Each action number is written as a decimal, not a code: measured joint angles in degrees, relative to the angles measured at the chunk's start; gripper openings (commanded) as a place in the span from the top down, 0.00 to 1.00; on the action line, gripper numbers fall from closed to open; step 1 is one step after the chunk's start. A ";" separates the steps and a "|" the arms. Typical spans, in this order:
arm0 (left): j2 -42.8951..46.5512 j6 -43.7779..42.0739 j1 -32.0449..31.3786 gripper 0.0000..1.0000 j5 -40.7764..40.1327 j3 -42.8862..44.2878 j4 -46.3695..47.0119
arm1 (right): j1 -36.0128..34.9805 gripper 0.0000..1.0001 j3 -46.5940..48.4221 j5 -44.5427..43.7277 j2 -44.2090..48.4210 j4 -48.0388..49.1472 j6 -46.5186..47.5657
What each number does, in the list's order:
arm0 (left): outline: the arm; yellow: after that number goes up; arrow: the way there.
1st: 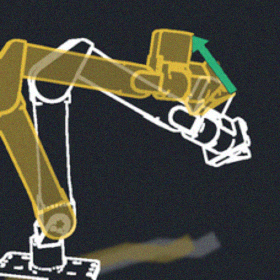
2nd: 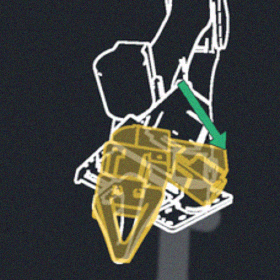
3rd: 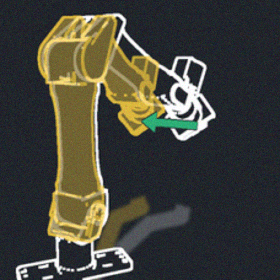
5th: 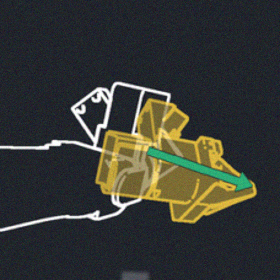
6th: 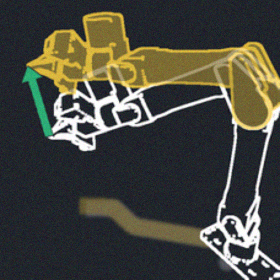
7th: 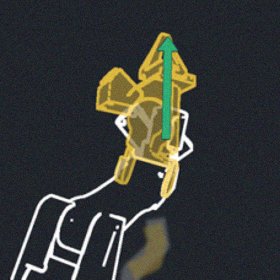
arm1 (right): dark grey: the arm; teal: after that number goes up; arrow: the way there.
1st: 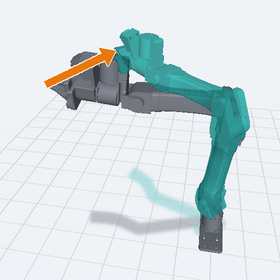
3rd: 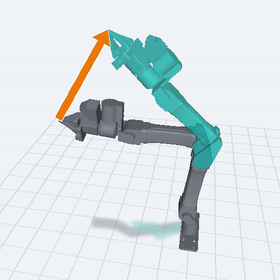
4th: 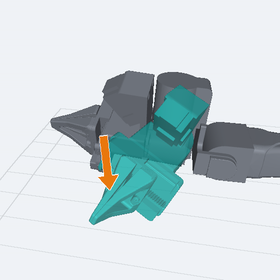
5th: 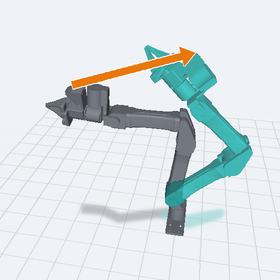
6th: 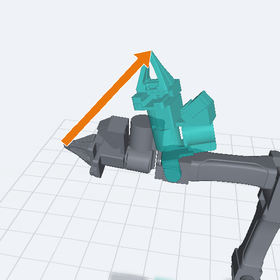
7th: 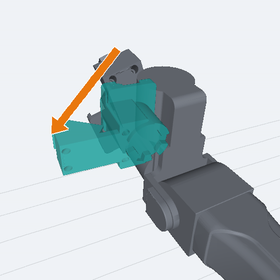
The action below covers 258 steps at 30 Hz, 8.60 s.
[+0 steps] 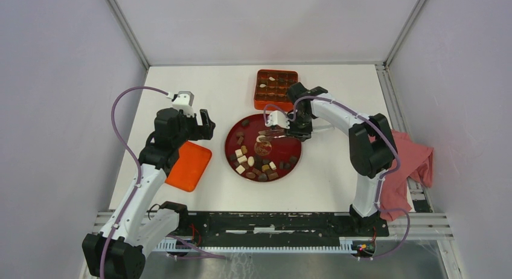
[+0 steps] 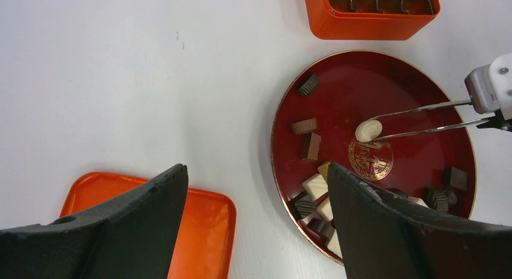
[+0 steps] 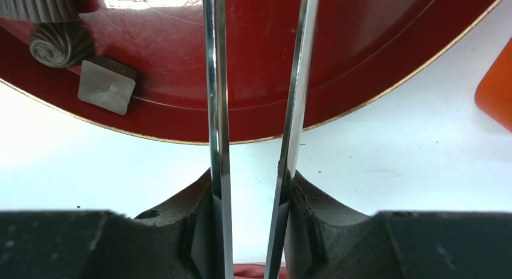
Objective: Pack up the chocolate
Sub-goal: Pick up the fake chocolate from the plate, then place the fake chocolate in the packing box, then pick up the fake chocolate from the plate, then place the fake chocolate in the packing box.
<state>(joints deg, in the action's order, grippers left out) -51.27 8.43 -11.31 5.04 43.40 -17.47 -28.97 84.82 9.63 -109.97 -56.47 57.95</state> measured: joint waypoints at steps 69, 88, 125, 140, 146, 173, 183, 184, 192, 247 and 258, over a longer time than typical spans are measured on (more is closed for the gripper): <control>0.00 0.00 -0.02 0.10 0.00 0.00 0.00 | 12.07 0.60 29.83 -3.96 -20.28 9.53 -21.18; 0.00 0.00 -0.02 0.10 0.00 0.00 0.00 | 12.07 0.59 29.83 -3.87 -20.28 9.53 -21.29; -0.76 0.00 -0.02 0.10 0.11 0.00 0.00 | 10.62 0.64 -21.51 18.14 29.42 4.50 -4.04; -0.87 0.00 -0.02 0.11 1.09 0.00 0.00 | 2.93 0.61 -27.32 7.96 30.25 1.18 4.24; -0.87 0.00 -0.02 0.11 1.09 0.00 0.00 | 1.22 0.59 -27.32 6.08 28.68 0.90 5.27; -0.85 0.00 -0.02 0.11 1.09 0.00 0.00 | -0.26 0.54 -25.86 3.06 23.89 0.63 4.28; -0.85 0.00 0.00 0.11 1.09 0.00 0.00 | -0.50 0.54 -24.63 2.32 21.57 1.25 3.82; -0.85 0.00 -0.02 0.11 1.09 0.00 0.00 | -0.59 0.54 -24.59 2.27 21.35 1.33 3.82; -0.85 0.00 -0.02 0.11 1.09 0.00 0.00 | -1.79 0.58 -24.37 2.23 19.89 1.55 3.78; -0.55 0.00 -0.02 0.11 1.14 0.00 0.00 | 15.93 0.87 18.80 1.64 -10.86 14.43 -24.26; -0.55 0.00 0.00 0.11 1.14 0.00 -0.02 | 15.98 0.80 19.23 0.81 -13.35 14.43 -25.20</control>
<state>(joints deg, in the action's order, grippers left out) -51.81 8.43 -11.31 6.17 43.40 -17.50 -12.99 104.05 10.44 -123.33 -42.04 32.75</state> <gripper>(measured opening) 0.897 0.414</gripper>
